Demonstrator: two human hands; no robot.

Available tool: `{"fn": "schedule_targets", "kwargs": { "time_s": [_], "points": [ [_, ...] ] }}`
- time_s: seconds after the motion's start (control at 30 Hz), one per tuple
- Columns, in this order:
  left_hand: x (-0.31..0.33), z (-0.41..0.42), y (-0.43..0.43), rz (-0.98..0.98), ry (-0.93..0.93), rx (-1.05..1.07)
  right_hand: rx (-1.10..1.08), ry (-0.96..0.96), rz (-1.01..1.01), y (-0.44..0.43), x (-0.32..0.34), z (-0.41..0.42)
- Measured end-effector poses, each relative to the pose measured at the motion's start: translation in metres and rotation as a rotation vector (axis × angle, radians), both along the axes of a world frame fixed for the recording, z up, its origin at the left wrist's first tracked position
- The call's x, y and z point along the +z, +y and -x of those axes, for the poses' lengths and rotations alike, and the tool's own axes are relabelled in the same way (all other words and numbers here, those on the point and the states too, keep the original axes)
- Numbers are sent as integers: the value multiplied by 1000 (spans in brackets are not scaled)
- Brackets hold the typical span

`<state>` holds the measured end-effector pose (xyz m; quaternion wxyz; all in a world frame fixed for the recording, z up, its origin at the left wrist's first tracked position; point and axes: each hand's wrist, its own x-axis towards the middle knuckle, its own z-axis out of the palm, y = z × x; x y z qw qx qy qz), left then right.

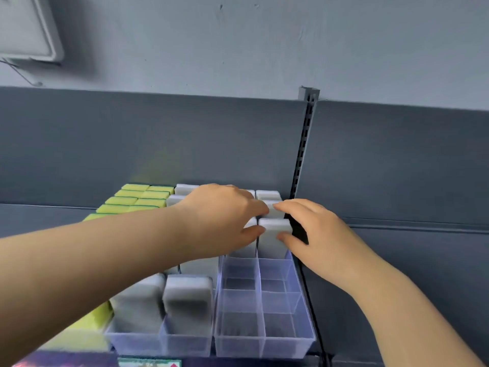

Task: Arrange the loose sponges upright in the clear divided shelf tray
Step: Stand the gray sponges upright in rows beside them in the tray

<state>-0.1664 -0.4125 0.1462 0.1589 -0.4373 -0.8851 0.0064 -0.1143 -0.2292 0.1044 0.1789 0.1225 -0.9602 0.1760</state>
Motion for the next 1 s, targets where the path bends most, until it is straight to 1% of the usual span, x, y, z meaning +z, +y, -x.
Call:
{"fn": "schedule_targets", "kwargs": {
  "time_s": [0.1, 0.27, 0.37, 0.47, 0.53, 0.77, 0.9, 1.0],
  "points": [
    [4, -23, -13, -37, 15, -73, -57, 39, 20, -21, 5, -31],
    [-10, -62, -28, -107, 129, -222, -195, 29, 63, -59, 3, -89],
    [-33, -80, -34, -161, 82, -280, -334, -32, 81, -71, -9, -130],
    [-64, -97, -29, -238, 30, -357, -493, -116, 105, -73, -35, -176],
    [-83, -113, -18, -253, -13, -388, -600, -175, 137, -69, -56, -207],
    [-150, -166, 41, -225, -183, -517, -936, -310, 256, -34, -128, -301],
    [-190, -192, 87, -100, -252, -575, -1070, -358, 332, -4, -155, -349],
    [-212, -212, 133, -23, -284, -603, -1126, -361, 363, 34, -164, -378]
  ]
}}
